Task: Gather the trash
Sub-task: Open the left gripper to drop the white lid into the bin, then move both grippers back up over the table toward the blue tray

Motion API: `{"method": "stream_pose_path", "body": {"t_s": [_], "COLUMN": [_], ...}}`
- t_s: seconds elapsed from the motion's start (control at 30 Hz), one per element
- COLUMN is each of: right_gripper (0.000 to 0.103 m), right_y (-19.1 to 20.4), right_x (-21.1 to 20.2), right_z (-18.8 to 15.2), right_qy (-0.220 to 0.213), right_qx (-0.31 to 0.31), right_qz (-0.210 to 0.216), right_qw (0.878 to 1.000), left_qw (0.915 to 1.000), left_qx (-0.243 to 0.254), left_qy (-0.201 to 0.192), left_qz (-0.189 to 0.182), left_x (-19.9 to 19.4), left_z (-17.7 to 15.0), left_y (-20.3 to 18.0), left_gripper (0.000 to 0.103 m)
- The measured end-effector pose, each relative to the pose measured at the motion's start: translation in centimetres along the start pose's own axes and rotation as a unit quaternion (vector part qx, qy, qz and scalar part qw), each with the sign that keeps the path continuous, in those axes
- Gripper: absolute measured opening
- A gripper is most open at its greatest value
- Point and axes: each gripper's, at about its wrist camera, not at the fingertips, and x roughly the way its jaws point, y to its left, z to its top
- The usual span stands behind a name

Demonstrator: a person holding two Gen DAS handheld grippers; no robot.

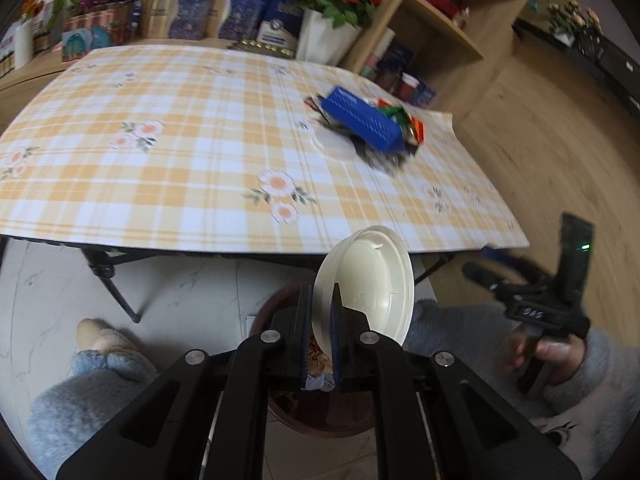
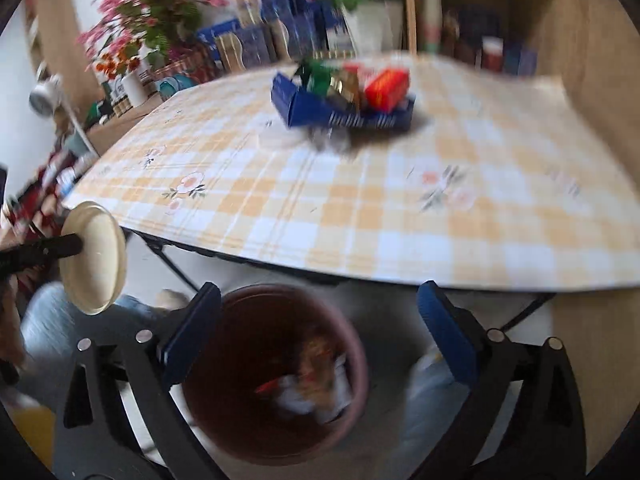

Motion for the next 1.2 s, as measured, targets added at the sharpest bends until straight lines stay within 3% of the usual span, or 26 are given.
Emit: {"method": "stream_pose_path", "body": {"t_s": [0.1, 0.23, 0.43, 0.73, 1.03, 1.07, 1.1, 1.17, 1.2], "right_gripper": [0.097, 0.097, 0.097, 0.097, 0.097, 0.097, 0.097, 0.097, 0.097], "right_y": [-0.7, -2.0, -2.4, -2.0, -2.1, -2.1, -2.1, -2.0, -2.0], "right_x": [-0.5, -0.3, 0.3, 1.3, 1.3, 1.3, 1.3, 1.4, 1.4], "right_z": [-0.9, -1.9, -2.5, -2.5, -2.6, -2.6, -2.6, -2.6, -2.6], "right_qy": [-0.014, -0.008, 0.002, 0.017, 0.021, 0.021, 0.022, 0.022, 0.023], "right_qx": [-0.014, 0.021, 0.034, 0.03, 0.028, 0.028, 0.028, 0.027, 0.027], "right_qz": [-0.024, -0.038, -0.047, -0.059, -0.064, -0.064, -0.065, -0.065, -0.066], "right_qw": [1.0, 0.999, 0.998, 0.998, 0.997, 0.997, 0.997, 0.997, 0.997], "left_qw": [0.9998, 0.9991, 0.997, 0.9864, 0.9739, 0.973, 0.9727, 0.975, 0.9777], "left_qx": [0.015, 0.032, 0.067, 0.101, 0.153, 0.155, 0.156, 0.156, 0.153], "left_qy": [0.006, 0.015, 0.038, 0.129, 0.166, 0.17, 0.17, 0.157, 0.143], "left_qz": [-0.013, -0.023, -0.007, 0.012, -0.018, -0.022, -0.022, -0.018, -0.017], "left_x": [1.9, 4.7, 8.3, 12.0, 13.1, 13.2, 13.2, 12.8, 12.4], "left_z": [-0.6, -1.1, -2.8, -4.8, -6.2, -6.4, -6.4, -6.2, -5.9], "left_y": [-0.8, -2.0, -3.1, -3.5, -5.7, -5.9, -6.0, -6.0, -5.9], "left_gripper": [0.009, 0.009, 0.009, 0.009, 0.009, 0.016, 0.037, 0.06, 0.061]}}
